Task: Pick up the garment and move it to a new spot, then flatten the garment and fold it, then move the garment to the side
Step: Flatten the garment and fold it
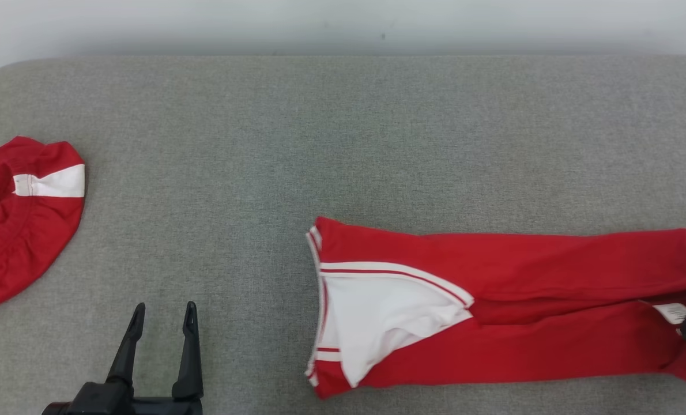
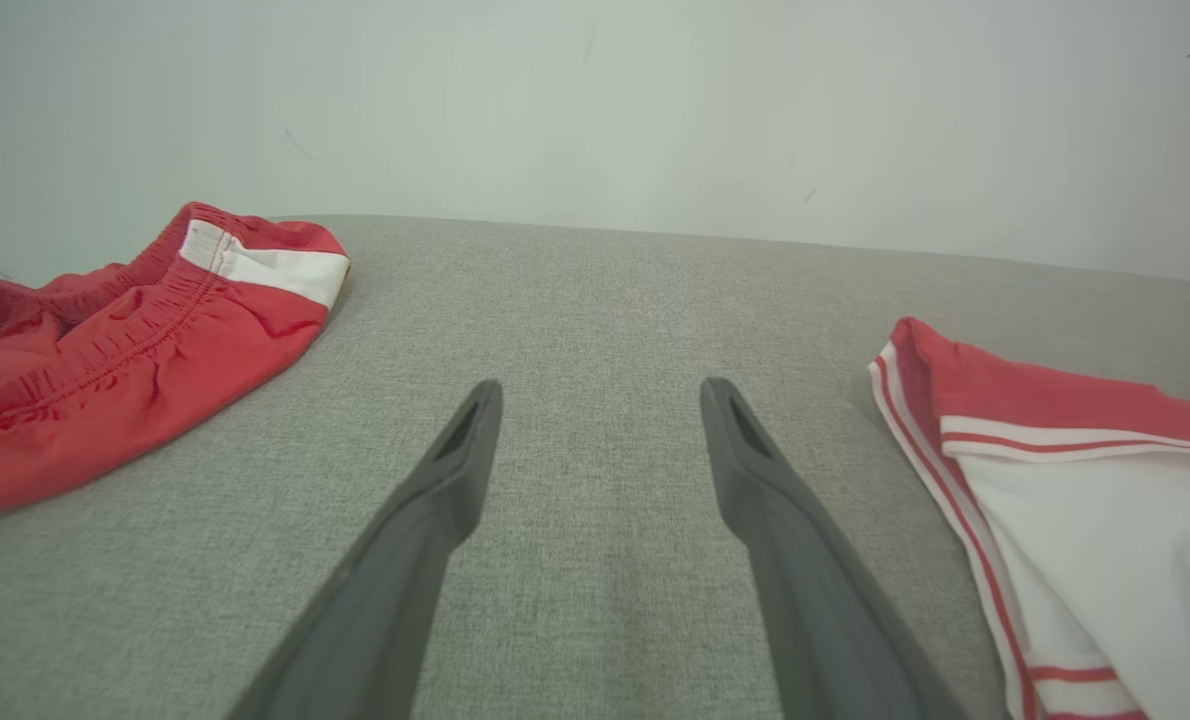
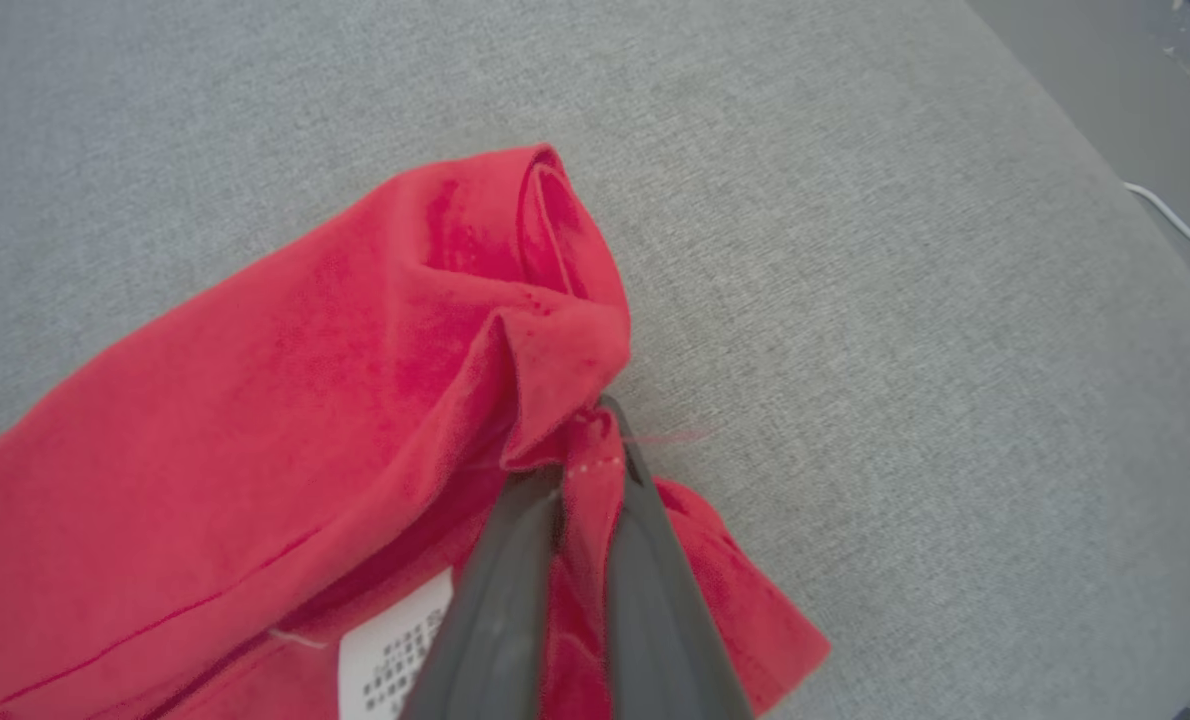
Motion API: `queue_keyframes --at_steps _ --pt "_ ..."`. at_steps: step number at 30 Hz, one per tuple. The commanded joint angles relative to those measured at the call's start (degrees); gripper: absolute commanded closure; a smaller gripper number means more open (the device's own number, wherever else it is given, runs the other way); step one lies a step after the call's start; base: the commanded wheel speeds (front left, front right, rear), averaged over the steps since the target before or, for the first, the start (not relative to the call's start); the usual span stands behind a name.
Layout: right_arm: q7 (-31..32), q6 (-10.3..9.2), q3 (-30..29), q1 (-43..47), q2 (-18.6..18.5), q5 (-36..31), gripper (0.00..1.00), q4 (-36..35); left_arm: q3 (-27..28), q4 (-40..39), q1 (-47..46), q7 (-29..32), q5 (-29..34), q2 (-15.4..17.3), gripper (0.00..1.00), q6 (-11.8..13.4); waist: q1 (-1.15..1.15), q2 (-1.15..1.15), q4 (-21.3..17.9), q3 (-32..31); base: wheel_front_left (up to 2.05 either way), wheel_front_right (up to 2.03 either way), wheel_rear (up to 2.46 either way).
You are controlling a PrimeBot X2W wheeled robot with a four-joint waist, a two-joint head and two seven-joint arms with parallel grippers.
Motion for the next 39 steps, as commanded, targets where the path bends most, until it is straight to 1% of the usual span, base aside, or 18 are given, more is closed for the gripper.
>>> queue_keyframes --at_steps 1,4,8,11,14,20,25,29,30,31,33,39 --pt "-0.6 -0.17 -1.5 0.5 -0.3 -1.1 1.0 -1.2 0.3 -0.2 0.3 -0.2 0.2 -0.1 0.0 0.0 0.0 -0.01 -0.4 0.0 0.0 0.0 0.0" --pt "-1.3 -0.17 -4.3 1.1 -0.4 -2.1 1.0 -3.1 0.7 -0.2 0.3 -0.2 0.3 -0.1 0.0 0.0 0.0 -0.01 -0.8 -0.2 0.0 0.0 0.0" --pt "-1.8 -0.17 -6.1 1.6 0.0 -3.4 1.0 -5.2 0.7 -0.1 0.6 -0.2 0.1 -0.1 0.0 0.0 0.0 -0.01 -1.2 -0.8 0.0 0.0 0.0" --pt "-1.6 -0.17 -6.2 2.6 0.8 -4.3 1.0 -7.1 0.2 0.0 1.1 -0.2 -0.4 -0.1 0.0 0.2 0.0 -0.01 -1.4 -1.6 0.0 0.0 0.0" --pt "-1.1 -0.16 -4.6 3.9 1.5 -3.9 1.0 -9.5 -0.2 0.0 1.6 -0.2 -0.7 -0.1 0.0 0.5 0.0 -0.01 -1.4 -2.5 0.0 0.0 0.0" --pt "2.0 -0.16 3.4 7.6 3.0 -2.3 1.0 -14.5 -0.3 0.2 2.1 -0.2 -1.4 -0.1 0.0 1.2 0.0 -0.01 -1.0 -5.0 0.0 0.0 0.0" --pt "4.8 -0.16 12.5 10.8 3.6 -0.4 1.0 -18.4 -0.4 0.7 3.3 -0.2 -2.1 -0.1 0.0 1.5 0.0 -0.01 -0.3 -7.0 0.0 0.0 0.0" --pt "6.1 -0.16 19.8 11.9 3.5 0.9 1.0 -19.7 -0.9 1.0 3.9 -0.2 -2.8 -0.1 0.0 1.8 0.0 -0.01 0.5 -7.9 0.0 0.0 0.0" --pt "6.3 -0.16 21.4 11.8 3.5 1.3 1.0 -19.8 -1.0 1.0 4.0 -0.2 -2.9 -0.1 0.0 1.8 0.0 -0.01 0.6 -8.0 0.0 0.0 0.0" --pt "6.5 -0.16 25.0 11.2 3.4 2.1 1.0 -19.3 -1.4 1.1 4.0 -0.2 -3.1 -0.1 0.0 1.9 0.0 -0.01 0.8 -8.0 0.0 0.0 0.0" --pt "6.5 -0.16 28.3 10.1 3.2 2.7 1.0 -18.2 -1.6 1.2 4.0 -0.2 -3.5 -0.1 0.0 1.9 0.0 -0.01 1.1 -8.1 0.0 0.0 0.0" --pt "4.6 -0.16 35.7 5.8 3.9 5.2 1.0 -12.3 -2.3 1.3 3.5 -0.2 -3.7 -0.1 0.0 2.0 0.0 -0.01 2.5 -7.5 0.0 0.0 0.0"
